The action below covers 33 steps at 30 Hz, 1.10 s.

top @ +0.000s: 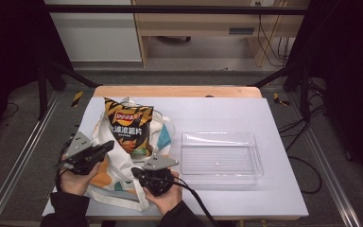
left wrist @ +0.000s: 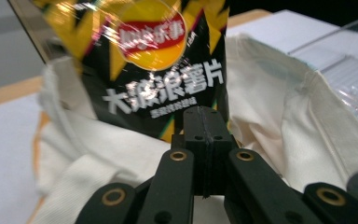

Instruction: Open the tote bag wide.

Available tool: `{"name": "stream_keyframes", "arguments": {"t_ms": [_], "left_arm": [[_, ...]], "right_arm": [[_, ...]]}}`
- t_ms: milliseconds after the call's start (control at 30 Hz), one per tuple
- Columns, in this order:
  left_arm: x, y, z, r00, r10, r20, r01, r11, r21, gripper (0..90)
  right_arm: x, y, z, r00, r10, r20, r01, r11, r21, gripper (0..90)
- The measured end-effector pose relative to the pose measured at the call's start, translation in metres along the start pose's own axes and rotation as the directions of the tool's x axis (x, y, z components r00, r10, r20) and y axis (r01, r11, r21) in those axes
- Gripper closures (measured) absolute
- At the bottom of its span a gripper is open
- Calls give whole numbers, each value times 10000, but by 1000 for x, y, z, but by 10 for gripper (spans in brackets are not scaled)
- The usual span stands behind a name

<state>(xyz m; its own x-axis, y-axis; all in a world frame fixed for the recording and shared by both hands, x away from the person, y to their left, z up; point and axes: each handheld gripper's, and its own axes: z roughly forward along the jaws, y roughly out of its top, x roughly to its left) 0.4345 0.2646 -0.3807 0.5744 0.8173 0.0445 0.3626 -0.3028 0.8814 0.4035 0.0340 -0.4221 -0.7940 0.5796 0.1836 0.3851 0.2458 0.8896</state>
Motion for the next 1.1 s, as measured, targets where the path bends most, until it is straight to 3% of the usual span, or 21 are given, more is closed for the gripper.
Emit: {"name": "stream_keyframes", "arguments": {"t_ms": [133, 367, 633, 733, 800, 1033, 1100], "left_arm": [[-1, -10, 9, 9997, 259, -32, -256, 9973, 686, 900], [7, -33, 7, 9996, 160, -243, -122, 9888, 1486, 900], [12, -61, 11, 9988, 132, -464, -12, 9686, 2488, 900], [12, -68, 12, 9989, 149, -448, -18, 9603, 2790, 900], [12, -72, 12, 9987, 225, -463, -79, 9558, 2939, 900], [12, -77, 10, 9982, 260, -548, -82, 9530, 3028, 900], [12, -78, 10, 9979, 305, -563, -113, 9496, 3133, 900]], "right_arm": [[2, -6, 2, 10000, -59, -68, 60, 9998, 185, 900], [4, -15, 9, 9997, 21, -225, -12, 9991, 421, 900], [1, -14, 8, 9996, 93, -263, -83, 9993, 369, 900], [-4, -11, 7, 9998, 66, 171, -70, 9997, 222, 900], [-9, -10, 6, 9974, 1, 719, -18, 9997, 234, 900], [-27, -28, 7, 9841, 510, 1699, -600, 9970, 482, 900], [-30, -33, 8, 9780, 381, 2052, -487, 9977, 468, 900]]}}
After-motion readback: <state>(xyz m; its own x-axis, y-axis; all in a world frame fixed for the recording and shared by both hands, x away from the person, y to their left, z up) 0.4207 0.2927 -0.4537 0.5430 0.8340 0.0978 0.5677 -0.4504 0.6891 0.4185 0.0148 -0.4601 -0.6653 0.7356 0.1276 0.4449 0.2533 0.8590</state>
